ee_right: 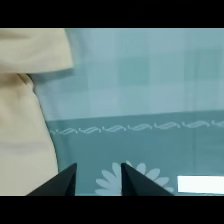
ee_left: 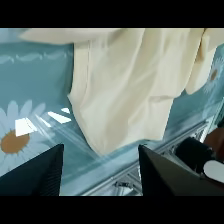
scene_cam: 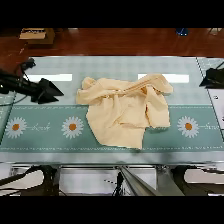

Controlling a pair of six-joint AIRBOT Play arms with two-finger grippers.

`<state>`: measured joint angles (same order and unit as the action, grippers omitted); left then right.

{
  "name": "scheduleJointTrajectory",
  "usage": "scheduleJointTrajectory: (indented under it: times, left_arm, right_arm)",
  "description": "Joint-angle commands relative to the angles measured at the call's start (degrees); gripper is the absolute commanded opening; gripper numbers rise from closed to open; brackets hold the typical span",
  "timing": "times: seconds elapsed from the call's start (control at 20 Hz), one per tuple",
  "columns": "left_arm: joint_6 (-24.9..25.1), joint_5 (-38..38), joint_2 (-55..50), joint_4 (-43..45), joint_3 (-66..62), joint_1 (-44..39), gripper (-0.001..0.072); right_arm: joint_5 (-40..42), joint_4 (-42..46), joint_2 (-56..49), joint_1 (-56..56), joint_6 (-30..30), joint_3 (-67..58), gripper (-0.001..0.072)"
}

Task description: Fold the shirts.

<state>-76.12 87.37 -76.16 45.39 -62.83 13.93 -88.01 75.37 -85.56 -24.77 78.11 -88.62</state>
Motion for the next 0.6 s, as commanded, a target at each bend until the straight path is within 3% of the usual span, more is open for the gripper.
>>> scheduleJointTrajectory:
  times: [0.0,0.3,0.55]
  left_arm:
    - [-0.2,-0.4,5.3,-1.8,14.7,-4.1,0.0565]
    - [-1.2,-17.1,5.2,-2.4,30.9,-22.3,0.0565]
    - [-1.0,-27.6,2.0,-12.4,32.1,-29.9,0.0566]
  right_arm:
    - [-0.3,-5.0,4.7,-6.6,-2.6,11.7,0.0381]
    - [4.3,-5.5,8.8,-7.0,-4.3,22.3,0.0381]
    - [5.5,-6.6,8.8,-7.0,-4.5,22.3,0.0383]
